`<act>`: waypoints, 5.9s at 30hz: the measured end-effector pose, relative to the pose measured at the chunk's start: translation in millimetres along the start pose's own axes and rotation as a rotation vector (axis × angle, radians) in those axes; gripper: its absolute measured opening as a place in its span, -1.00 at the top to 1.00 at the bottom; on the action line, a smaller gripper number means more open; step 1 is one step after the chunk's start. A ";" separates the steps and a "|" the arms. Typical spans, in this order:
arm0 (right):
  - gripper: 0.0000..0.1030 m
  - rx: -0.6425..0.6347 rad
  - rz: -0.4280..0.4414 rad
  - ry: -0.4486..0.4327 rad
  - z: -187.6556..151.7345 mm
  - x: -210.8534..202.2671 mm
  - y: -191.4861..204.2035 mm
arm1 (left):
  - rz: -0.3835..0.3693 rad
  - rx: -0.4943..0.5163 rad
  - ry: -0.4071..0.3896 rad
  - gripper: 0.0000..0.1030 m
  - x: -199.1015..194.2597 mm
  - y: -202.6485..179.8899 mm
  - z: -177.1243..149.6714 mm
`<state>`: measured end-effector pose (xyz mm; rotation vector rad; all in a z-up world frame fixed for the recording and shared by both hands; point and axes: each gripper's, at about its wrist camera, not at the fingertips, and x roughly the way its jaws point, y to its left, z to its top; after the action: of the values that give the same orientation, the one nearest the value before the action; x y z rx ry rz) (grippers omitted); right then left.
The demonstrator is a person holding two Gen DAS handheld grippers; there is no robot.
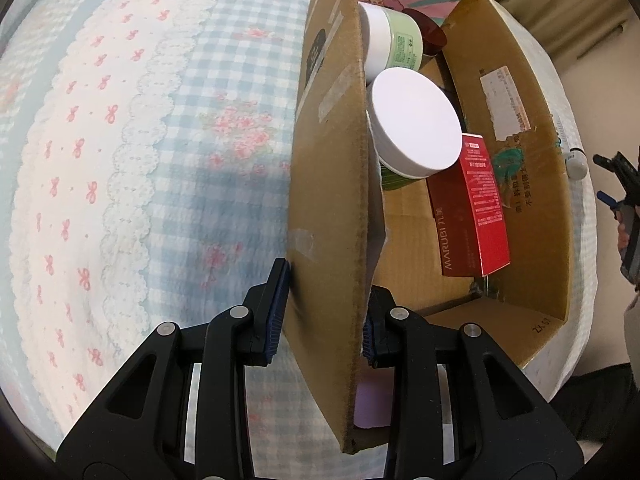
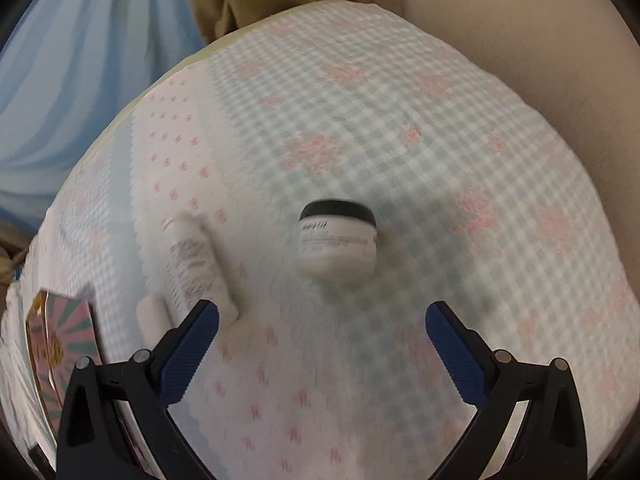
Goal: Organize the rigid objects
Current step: 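Move the right gripper to the black-lidded Metal DX jar and grasp it, then carry the Metal DX jar into the box with the right gripper and release, then move the right gripper to the white pill bottle and grasp it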
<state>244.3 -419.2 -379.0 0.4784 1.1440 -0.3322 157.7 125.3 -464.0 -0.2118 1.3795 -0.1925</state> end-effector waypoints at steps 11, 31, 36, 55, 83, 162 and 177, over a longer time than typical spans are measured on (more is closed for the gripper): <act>-0.84 0.055 -0.014 0.086 35.9 52.3 -13.7 | 0.039 0.020 0.005 0.46 2.3 -15.0 5.1; -0.02 -0.005 0.014 0.069 35.8 52.4 -8.8 | 0.048 0.025 0.017 0.46 4.1 -17.5 7.4; -0.02 -0.004 0.018 0.036 35.4 33.6 -9.9 | 0.052 0.031 0.023 0.46 4.9 -17.8 8.6; -0.02 -0.188 0.102 -0.151 -6.3 -126.1 111.7 | 0.040 0.060 0.048 0.46 3.2 -17.4 15.2; -0.02 -0.464 0.215 0.110 -141.8 -21.4 388.7 | 0.000 0.112 0.028 0.46 -1.8 -14.8 6.0; -1.00 -0.324 0.158 -0.070 -36.7 -95.0 105.4 | 0.044 -0.028 -0.008 0.46 1.8 -12.2 -4.3; -0.48 -0.371 0.146 0.050 8.3 74.0 108.9 | 0.046 -0.079 -0.004 0.46 3.4 -0.7 -4.1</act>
<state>332.1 -331.5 -423.7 0.2409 1.1801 0.0215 154.2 123.6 -467.7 -0.2460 1.3877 -0.0995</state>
